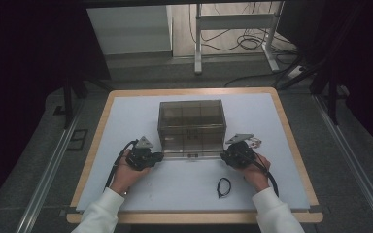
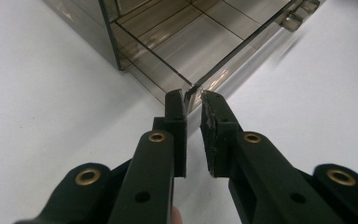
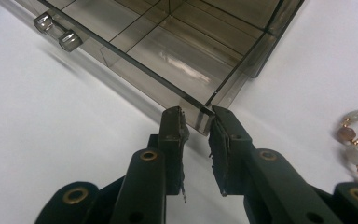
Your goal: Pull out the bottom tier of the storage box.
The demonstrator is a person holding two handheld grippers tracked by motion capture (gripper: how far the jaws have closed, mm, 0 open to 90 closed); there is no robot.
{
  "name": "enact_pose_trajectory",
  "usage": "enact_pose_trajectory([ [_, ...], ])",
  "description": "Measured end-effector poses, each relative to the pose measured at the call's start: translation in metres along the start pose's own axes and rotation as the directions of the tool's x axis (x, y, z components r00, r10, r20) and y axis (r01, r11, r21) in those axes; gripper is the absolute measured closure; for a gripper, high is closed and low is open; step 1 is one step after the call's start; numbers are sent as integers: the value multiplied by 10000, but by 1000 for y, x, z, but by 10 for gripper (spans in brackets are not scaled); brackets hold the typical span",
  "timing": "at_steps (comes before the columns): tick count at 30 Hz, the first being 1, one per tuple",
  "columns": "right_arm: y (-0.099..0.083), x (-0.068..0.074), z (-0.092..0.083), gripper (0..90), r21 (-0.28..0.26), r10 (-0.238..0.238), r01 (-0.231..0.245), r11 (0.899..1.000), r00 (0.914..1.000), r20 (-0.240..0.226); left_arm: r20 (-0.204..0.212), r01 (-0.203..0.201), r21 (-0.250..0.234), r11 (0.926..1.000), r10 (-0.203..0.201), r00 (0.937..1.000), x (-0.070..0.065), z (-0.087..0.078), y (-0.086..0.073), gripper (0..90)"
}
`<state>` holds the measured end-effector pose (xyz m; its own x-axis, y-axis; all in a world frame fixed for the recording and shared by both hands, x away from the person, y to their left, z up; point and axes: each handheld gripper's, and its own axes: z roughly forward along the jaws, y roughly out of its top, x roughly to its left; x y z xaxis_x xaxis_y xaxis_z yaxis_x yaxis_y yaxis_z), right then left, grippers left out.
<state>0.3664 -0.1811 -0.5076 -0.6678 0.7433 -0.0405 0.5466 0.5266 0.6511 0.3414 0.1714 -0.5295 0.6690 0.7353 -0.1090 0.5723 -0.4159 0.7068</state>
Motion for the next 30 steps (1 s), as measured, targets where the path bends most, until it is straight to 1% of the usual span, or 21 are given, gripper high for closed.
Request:
enact_pose_trajectory([
  [7,-3,3,-4,753,-42,-11,10,10000,10000,-82,76,-27,-32,10000,27,10000,-1,-3,-1,815],
  [22,-8,6,-9,757,-62,-39,38,10000,9998,-193,182,-151,150,9998,148,9997,-6,-8,-2,820],
  [30,-10,8,-9,760,3,-144,144,9999,9998,-123,201,-193,216,9996,189,9996,-7,-7,-4,819],
])
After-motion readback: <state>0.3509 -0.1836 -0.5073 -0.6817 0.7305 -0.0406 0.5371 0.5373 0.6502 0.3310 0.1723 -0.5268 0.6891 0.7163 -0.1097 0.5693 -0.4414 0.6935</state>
